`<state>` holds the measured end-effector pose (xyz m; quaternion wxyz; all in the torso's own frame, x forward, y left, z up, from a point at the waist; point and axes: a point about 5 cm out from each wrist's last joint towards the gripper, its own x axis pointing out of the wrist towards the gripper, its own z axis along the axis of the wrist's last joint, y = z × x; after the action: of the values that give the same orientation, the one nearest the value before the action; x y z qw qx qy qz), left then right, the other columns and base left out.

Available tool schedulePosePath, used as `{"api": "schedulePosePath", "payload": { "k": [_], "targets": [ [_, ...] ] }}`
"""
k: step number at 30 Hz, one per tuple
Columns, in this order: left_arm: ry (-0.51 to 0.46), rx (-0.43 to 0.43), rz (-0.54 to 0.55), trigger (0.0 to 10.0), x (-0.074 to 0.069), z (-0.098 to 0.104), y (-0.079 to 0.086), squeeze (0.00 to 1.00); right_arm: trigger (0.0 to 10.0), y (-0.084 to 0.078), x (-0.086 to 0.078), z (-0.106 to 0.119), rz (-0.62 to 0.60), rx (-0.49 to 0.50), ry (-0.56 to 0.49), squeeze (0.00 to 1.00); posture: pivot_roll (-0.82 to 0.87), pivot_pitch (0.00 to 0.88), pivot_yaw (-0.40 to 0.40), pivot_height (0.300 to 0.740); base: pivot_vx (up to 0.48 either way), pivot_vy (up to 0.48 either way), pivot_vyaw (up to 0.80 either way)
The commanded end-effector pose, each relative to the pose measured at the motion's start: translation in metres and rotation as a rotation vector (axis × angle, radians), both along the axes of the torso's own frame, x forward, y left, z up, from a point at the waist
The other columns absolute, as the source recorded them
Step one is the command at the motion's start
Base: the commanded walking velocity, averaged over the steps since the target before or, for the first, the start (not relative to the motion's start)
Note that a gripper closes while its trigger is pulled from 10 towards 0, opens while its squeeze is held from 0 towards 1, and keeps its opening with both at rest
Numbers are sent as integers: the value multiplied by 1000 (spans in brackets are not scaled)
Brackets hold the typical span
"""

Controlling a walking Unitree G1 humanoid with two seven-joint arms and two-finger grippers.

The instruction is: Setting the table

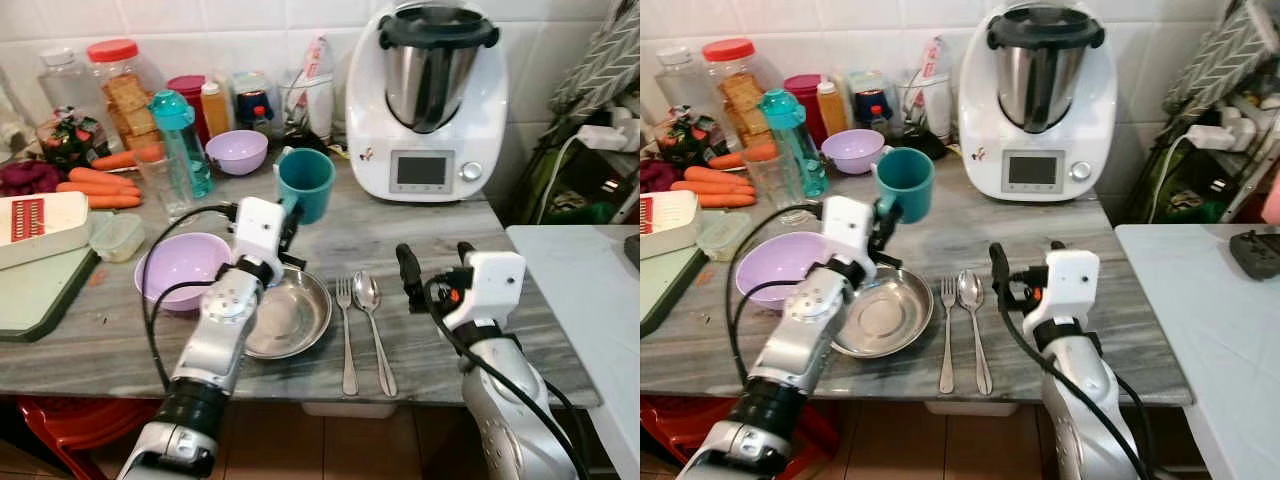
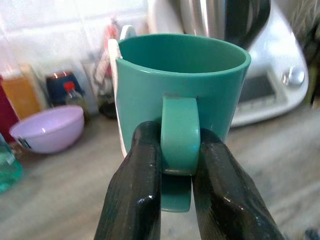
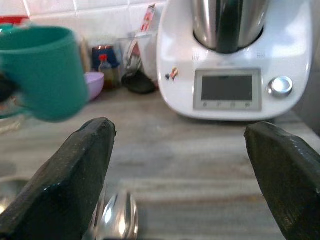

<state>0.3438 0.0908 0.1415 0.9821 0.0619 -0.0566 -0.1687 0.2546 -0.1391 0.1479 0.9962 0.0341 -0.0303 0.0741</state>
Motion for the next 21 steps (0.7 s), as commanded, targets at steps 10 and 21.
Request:
{"api": "schedulePosePath", "payload": {
  "k": [10,21],
  "targets": [
    [68,44,71,10000,19,-9,-6,0,10000,-11,-23,-1,-53,-26,35,0,-217,0,103,740,0,0,0],
    [215,28,163,10000,26,-22,-3,0,10000,-8,-22,1,-42,-32,39,0,-205,0,101,740,0,0,0]
  ]
}}
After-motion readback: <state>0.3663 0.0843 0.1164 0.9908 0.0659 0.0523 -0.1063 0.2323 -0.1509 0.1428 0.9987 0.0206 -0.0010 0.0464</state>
